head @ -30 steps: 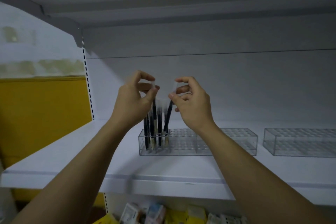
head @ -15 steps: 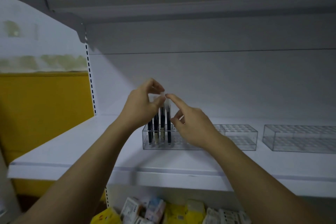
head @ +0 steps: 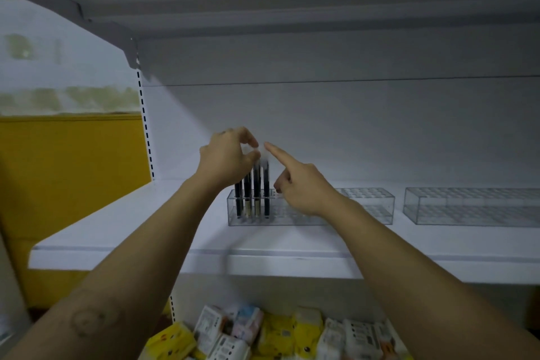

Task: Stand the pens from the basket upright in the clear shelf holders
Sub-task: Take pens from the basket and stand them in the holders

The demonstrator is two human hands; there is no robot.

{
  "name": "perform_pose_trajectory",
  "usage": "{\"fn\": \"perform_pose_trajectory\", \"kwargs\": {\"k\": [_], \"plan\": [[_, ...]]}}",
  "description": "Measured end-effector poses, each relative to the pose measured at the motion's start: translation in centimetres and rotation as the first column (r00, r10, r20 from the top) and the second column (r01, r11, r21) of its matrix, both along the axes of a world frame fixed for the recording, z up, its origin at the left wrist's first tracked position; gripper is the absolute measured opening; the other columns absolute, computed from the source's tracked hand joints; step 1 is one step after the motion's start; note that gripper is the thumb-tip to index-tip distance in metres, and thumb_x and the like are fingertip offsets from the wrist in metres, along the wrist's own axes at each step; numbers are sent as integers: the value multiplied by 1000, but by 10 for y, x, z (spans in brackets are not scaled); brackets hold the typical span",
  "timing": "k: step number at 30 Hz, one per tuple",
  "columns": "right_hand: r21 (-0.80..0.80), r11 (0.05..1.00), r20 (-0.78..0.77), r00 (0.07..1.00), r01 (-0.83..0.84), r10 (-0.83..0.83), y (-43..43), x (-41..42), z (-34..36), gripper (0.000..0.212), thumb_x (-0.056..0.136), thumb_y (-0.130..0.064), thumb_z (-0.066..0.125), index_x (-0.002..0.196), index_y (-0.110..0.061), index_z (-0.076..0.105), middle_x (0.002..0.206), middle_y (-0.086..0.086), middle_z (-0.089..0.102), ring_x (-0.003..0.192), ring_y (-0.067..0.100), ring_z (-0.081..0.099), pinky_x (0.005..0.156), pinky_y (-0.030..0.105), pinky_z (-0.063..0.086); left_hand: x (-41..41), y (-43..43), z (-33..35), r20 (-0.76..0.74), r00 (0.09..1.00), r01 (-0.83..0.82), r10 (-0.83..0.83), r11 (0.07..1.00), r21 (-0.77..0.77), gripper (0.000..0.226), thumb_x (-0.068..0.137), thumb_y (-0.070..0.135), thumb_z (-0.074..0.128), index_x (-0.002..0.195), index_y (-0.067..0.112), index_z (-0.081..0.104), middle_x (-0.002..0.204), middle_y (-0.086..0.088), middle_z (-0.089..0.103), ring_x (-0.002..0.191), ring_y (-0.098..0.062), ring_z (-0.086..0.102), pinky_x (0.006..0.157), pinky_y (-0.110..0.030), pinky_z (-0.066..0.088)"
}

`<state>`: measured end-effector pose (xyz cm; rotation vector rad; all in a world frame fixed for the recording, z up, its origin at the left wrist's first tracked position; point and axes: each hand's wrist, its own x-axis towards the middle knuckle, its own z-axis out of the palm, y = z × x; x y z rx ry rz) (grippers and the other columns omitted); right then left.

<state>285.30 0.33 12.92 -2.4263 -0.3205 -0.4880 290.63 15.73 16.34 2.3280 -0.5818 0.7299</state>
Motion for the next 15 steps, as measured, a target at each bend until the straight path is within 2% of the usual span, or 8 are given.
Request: {"fn": "perform_pose_trajectory", "kwargs": {"k": [3, 6, 10, 15], "plan": [[-51, 999, -7, 1000, 12, -12, 4, -7, 0, 82, 96, -8, 51, 150, -47, 3, 114, 9, 63, 97, 21, 62, 91, 35, 52, -6, 4, -6, 24, 1000, 14, -15, 1000, 10, 14, 90, 32, 62, 103, 29, 57, 122, 4, 60, 119, -21, 51, 104, -47, 39], [-70, 996, 41, 998, 59, -56, 1, -16, -3, 84, 95, -22, 57, 151, -44, -2, 136, 8, 49, 117, 22, 52, 99, 38, 46, -20, 9, -14, 123, 992, -15, 7, 998, 68, 31, 89, 32, 63, 119, 25, 57, 130, 1, 56, 124, -23, 46, 109, -44, 34], [-137, 980, 97, 987, 143, -130, -11, -42, -8, 79, 92, -34, 60, 152, -38, 9, 146, 3, 37, 126, 22, 45, 103, 40, 42, -50, 7, -24, 272, 962, -3, -24, 995, 98, 42, 89, 31, 64, 129, 22, 54, 135, 0, 53, 126, -23, 43, 109, -38, 30], [-186, 950, 146, 963, 251, -226, -34, -94, -29, 69, 92, -39, 59, 149, -37, 21, 146, -2, 35, 127, 20, 44, 102, 37, 42, -86, -13, -60, 307, 945, 53, -115, 977, 205, 42, 86, 35, 66, 125, 23, 56, 127, 2, 57, 122, -22, 47, 105, -37, 34]]}}
